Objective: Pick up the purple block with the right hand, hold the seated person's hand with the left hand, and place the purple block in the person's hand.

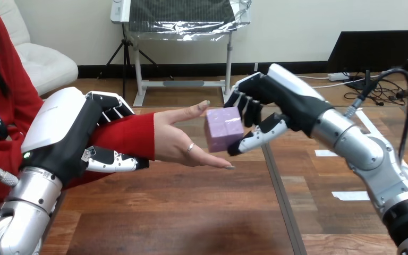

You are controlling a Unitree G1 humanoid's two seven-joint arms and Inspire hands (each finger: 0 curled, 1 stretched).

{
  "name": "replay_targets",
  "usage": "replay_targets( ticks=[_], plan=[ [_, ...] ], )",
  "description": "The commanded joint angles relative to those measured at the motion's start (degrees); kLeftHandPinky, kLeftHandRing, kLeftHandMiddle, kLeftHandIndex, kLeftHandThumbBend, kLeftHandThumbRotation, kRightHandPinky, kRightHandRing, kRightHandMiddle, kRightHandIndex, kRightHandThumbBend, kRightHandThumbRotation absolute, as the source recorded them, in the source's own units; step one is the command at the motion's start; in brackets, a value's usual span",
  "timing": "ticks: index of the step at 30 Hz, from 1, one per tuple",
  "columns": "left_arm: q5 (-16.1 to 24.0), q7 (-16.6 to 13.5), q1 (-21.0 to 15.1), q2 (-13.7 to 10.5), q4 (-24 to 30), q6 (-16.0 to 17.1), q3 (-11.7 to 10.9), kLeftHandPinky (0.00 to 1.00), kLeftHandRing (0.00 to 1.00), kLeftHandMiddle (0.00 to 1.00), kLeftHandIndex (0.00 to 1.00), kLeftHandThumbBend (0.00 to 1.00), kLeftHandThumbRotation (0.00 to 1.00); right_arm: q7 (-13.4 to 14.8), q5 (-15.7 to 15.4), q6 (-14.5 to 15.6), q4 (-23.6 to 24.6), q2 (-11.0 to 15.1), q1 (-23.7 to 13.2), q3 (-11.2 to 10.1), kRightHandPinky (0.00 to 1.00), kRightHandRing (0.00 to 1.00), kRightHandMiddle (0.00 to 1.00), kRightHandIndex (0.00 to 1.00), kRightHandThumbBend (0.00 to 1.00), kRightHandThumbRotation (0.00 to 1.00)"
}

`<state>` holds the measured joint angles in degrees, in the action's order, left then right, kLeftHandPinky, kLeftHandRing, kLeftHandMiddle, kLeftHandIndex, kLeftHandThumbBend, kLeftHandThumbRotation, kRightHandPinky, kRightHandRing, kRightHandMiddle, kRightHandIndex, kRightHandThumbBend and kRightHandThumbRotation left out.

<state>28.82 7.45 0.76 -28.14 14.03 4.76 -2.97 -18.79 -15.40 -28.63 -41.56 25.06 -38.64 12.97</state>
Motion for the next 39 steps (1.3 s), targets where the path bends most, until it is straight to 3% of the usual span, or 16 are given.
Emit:
replay_targets(
  ticks=[1,10,22,39],
  plan=[
    [-0.14,-1.08,-4.37,0.27,2.43,0.65,-0.21,0.37,0.41,0.45,0.45,0.85,0.00,-0.93,1.58,-0.11,3.45,-1.21,-1.23,-0.88,0.33,0.37,0.42,0.44,0.79,0.00],
    [-0.29,-0.85,-4.50,0.32,2.47,0.36,-0.21,0.38,0.42,0.46,0.46,0.84,0.00,-2.93,1.44,2.09,6.65,-2.31,-0.16,-0.64,0.33,0.37,0.42,0.45,0.77,0.00],
    [-0.38,-0.69,-4.63,0.49,2.40,0.10,0.00,0.38,0.42,0.46,0.46,0.84,0.00,-4.07,1.95,-0.36,6.80,-3.65,0.27,-0.58,0.33,0.37,0.42,0.45,0.76,0.00],
    [0.11,-0.90,-4.48,0.56,2.36,0.04,0.56,0.37,0.42,0.46,0.46,0.84,0.00,-4.80,1.62,0.97,8.66,-3.98,0.70,-0.44,0.30,0.34,0.40,0.44,0.76,0.00]
  ],
)
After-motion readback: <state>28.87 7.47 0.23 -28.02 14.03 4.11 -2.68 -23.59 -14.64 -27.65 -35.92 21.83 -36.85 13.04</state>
